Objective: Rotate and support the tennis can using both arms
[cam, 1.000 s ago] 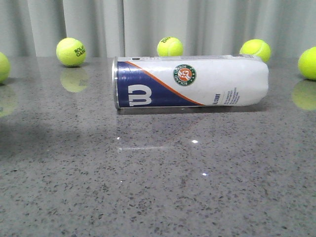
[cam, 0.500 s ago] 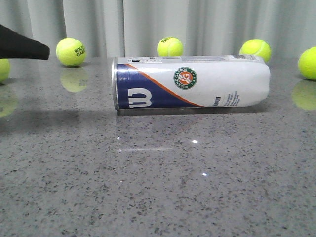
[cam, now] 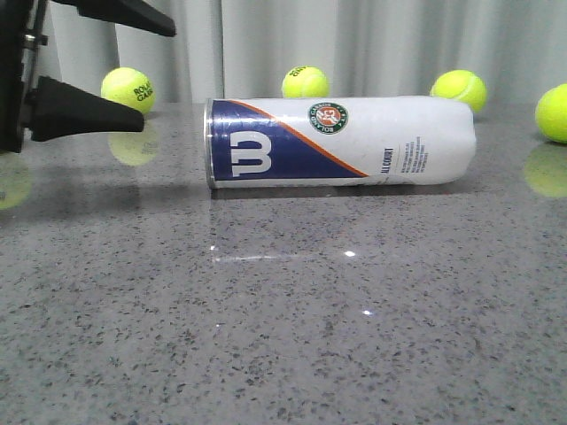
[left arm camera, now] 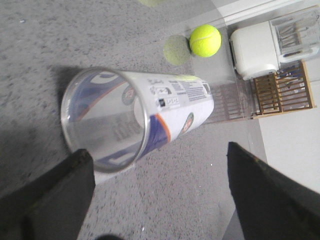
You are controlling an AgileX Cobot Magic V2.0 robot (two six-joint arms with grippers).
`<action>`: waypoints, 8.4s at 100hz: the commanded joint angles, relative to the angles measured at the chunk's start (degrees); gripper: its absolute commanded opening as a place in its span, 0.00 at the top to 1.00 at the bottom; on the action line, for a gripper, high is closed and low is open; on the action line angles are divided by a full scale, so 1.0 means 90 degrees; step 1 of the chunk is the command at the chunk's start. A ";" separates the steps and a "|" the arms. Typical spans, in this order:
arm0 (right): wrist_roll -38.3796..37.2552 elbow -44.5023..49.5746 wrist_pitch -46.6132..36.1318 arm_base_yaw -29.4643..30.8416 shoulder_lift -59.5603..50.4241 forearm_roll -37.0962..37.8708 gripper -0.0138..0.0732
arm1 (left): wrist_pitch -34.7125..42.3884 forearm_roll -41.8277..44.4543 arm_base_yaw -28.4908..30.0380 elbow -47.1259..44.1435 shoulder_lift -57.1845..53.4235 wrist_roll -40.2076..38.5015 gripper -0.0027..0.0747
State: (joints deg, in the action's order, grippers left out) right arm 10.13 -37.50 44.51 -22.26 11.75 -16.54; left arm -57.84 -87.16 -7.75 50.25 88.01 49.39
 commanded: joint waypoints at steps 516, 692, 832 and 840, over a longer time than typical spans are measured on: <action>0.0036 -0.0150 -0.0436 0.0039 0.0083 -0.0101 0.91 | 0.1984 0.8234 -0.3519 0.3216 -0.2128 -0.4494 0.99; 0.0036 -0.0150 -0.0436 0.0039 0.0083 -0.0101 0.91 | 0.6569 0.9579 0.0890 -0.5588 -0.9572 -0.5189 0.99; 0.0036 0.0394 -0.1777 0.0426 0.0070 0.0096 0.91 | 0.6014 0.9420 0.1161 -0.5878 -1.0034 -0.5112 0.99; -0.0029 0.0821 -0.2547 0.0894 0.0065 0.0392 0.91 | 0.6014 0.9420 0.1161 -0.5878 -1.0034 -0.5112 0.99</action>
State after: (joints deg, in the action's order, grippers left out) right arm 10.13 -32.27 32.98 -17.92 11.53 -15.37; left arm -8.02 -1.76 2.91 -0.08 -0.34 3.33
